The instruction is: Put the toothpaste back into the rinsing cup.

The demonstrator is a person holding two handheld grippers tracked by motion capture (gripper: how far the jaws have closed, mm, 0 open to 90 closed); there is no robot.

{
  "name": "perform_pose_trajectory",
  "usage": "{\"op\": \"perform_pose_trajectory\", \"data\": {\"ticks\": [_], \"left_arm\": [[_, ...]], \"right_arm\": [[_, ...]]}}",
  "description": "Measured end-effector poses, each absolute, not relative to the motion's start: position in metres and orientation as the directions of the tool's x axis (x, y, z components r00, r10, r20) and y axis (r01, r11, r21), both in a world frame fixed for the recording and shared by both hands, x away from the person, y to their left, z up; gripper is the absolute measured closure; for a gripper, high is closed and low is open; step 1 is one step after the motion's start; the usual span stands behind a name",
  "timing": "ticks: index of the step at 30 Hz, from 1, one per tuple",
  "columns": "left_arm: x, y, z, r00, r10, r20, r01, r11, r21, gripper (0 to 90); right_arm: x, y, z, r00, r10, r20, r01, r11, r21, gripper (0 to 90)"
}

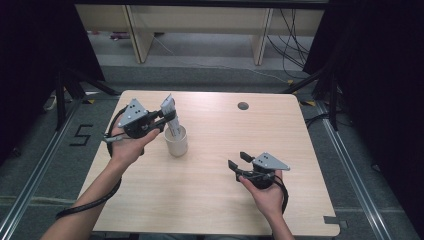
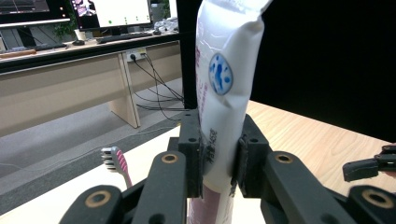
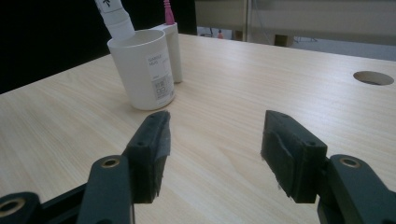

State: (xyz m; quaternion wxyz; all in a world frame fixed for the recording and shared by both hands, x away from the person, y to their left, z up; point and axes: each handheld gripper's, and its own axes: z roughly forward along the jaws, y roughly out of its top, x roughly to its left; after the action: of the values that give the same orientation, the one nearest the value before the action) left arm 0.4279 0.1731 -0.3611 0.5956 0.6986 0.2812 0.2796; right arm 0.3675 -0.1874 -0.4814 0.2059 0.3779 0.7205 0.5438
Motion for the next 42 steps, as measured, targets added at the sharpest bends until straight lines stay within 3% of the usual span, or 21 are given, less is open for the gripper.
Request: {"op": "perform_pose_trajectory", "data": {"ticks": [42], "left_arm": [[0.450,0.165,-0.397,0.642,0.762,0.082,0.081,-0.175,0.981,75.7]], "right_arm": [[0.369,-0.188,-0.484,-0.635,0.764,0.112,0.311,0.120,0.943,42.3]]}}
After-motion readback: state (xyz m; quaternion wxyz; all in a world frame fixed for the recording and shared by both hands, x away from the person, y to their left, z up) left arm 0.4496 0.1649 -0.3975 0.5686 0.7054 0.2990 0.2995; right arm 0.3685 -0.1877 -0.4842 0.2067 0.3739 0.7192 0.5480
